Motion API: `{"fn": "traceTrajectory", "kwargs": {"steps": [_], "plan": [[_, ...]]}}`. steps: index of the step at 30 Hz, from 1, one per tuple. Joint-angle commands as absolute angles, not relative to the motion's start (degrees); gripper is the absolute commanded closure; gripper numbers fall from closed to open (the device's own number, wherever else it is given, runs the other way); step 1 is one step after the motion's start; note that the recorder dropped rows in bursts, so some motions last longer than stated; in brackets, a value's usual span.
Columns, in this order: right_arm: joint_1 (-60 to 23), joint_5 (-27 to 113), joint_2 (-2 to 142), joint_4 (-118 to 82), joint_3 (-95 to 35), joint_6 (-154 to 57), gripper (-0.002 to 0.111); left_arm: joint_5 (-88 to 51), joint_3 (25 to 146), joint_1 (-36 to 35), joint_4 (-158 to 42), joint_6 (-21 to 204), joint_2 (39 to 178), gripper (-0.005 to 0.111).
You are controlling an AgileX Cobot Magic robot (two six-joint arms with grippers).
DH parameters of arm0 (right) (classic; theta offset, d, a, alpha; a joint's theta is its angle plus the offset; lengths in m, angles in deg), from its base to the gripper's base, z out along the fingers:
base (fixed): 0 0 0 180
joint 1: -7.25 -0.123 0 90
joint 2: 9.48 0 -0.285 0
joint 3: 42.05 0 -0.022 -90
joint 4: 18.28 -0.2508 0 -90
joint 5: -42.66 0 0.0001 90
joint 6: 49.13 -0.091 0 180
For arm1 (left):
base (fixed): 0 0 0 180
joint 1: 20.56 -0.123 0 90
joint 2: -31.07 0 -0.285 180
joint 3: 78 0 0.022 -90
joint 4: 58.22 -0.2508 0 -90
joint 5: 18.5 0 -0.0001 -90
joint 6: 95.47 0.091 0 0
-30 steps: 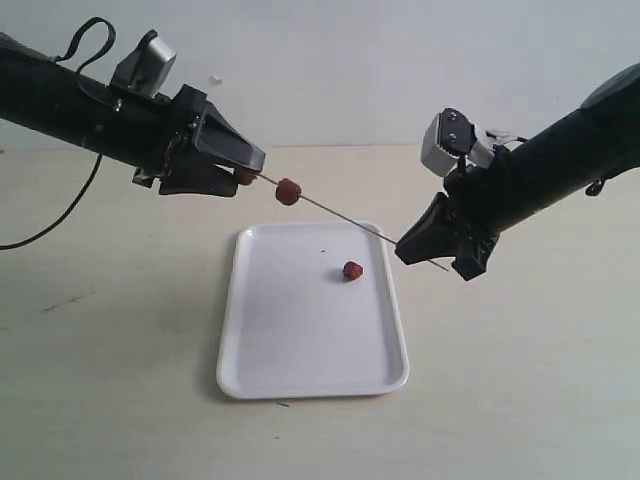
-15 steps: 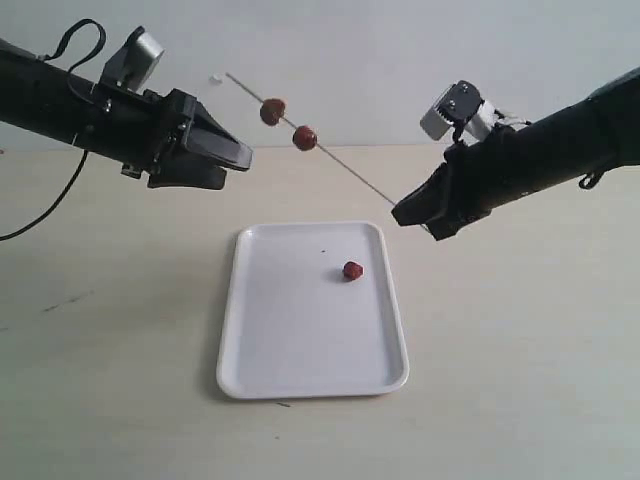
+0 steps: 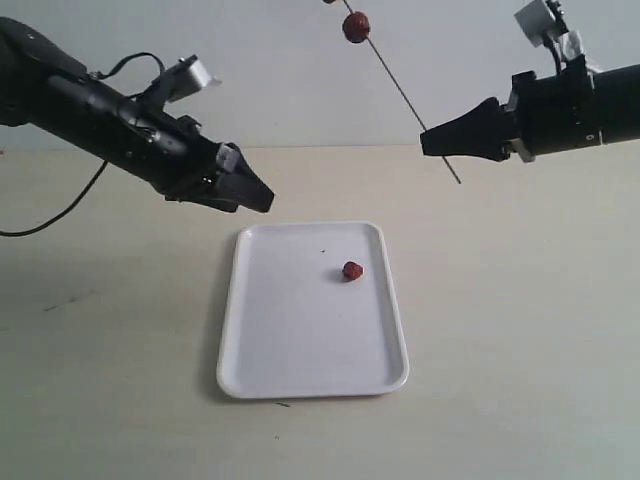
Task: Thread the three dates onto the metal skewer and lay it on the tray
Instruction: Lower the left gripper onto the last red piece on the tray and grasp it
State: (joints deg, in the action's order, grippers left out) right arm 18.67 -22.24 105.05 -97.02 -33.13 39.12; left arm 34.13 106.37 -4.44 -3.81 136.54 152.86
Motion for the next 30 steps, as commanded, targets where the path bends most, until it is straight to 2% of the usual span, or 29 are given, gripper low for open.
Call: {"fn": "traceTrajectory", "kwargs": {"steps": [1, 11, 21, 30], "plan": [[21.26, -23.40, 103.73, -97.53, -33.22, 38.76, 0.108, 30.45, 106.33, -0.20, -7.39, 136.93, 152.84, 0.044], [22.04, -26.00, 103.62, -97.22, -33.22, 41.94, 0.108, 21.59, 106.33, 9.79, -15.88, 132.19, 156.10, 0.044], [22.04, -23.83, 103.62, -95.63, -33.22, 40.49, 0.108, 11.56, 106.33, 14.04, -22.20, 119.27, 159.24, 0.044], [22.04, -23.83, 103.62, -95.63, -33.22, 40.49, 0.108, 22.49, 119.64, 19.64, -51.14, 90.78, 162.92, 0.044]]}}
